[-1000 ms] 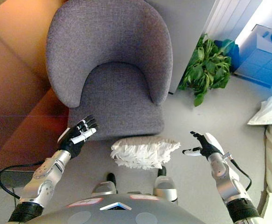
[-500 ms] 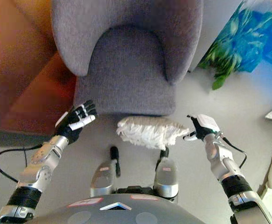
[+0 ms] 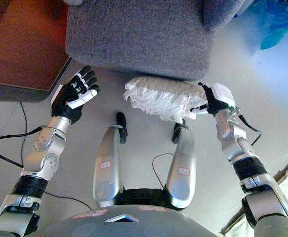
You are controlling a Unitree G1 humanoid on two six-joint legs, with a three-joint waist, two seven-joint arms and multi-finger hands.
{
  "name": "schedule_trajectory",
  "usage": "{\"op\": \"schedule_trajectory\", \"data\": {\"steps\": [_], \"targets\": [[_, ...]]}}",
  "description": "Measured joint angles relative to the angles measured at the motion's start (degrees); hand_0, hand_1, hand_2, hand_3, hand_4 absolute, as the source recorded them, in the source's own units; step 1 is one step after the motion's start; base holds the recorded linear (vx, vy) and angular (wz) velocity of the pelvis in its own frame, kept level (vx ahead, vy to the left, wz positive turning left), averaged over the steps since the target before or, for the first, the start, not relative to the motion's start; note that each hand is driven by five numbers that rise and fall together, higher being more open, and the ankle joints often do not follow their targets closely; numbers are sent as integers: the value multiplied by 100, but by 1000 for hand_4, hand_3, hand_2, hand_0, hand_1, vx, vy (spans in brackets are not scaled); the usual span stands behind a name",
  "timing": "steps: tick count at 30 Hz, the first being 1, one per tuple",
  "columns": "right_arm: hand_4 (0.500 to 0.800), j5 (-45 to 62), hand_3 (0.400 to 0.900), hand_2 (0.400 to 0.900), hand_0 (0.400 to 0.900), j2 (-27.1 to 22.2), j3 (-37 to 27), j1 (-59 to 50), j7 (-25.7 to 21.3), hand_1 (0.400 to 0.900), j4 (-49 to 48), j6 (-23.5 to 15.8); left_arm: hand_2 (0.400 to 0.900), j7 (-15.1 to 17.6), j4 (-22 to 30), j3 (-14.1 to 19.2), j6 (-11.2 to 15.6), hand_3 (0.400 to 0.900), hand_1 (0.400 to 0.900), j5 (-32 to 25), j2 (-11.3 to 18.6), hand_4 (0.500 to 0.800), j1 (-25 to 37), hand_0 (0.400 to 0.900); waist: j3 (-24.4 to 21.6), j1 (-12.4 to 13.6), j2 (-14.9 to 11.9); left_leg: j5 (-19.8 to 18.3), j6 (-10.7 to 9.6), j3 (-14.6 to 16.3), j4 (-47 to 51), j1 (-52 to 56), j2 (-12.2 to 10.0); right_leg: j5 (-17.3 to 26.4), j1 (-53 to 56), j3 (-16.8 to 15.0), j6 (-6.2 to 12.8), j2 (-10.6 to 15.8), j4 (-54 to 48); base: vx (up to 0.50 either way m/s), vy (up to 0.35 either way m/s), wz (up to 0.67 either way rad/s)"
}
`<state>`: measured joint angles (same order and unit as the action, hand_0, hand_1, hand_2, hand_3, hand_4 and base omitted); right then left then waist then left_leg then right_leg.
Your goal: Pick up the pillow and put it on the sofa.
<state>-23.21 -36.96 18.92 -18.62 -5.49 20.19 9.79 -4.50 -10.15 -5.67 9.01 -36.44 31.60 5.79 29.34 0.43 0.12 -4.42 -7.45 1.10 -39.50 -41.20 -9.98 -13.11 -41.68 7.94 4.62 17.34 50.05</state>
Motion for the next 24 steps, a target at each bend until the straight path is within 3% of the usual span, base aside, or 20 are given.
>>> {"op": "schedule_trajectory", "data": {"steps": [6, 14, 20, 24], "targets": [[800, 0, 900, 900, 900, -16, 103, -351, -256, 900, -5, 158, 900, 30, 129, -11, 126, 900, 900, -54, 2, 800, 31, 900, 42, 143, 25, -70, -95, -179, -607, -671, -74, -249, -756, -90, -184, -19, 816, -30, -23, 0], [800, 49, 900, 900, 900, -122, 265, -682, -260, 900, -11, 396, 900, 153, 328, -37, 245, 900, 900, -163, 29, 800, 15, 900, 56, 172, 60, -245, -193, -477, -1490, -1603, -81, -524, -1659, -176, -325, -48, 1774, -19, -31, 6], [800, 550, 900, 900, 900, -135, 277, -816, 191, 900, -12, 506, 900, 155, 434, -36, 245, 900, 900, -208, 82, 800, 26, 900, 58, 310, 66, -403, -176, -677, -2059, -2059, -65, -744, -2096, -255, -427, -56, 2383, 32, -47, 5], [800, 677, 900, 900, 900, -230, 318, -875, 237, 900, -8, 522, 900, 157, 440, -36, 242, 900, 900, -216, 121, 800, 37, 900, 58, 315, 68, -426, -199, -753, -2287, -2286, -10, -846, -2287, -272, -433, -50, 2661, 46, -40, 4]]}}
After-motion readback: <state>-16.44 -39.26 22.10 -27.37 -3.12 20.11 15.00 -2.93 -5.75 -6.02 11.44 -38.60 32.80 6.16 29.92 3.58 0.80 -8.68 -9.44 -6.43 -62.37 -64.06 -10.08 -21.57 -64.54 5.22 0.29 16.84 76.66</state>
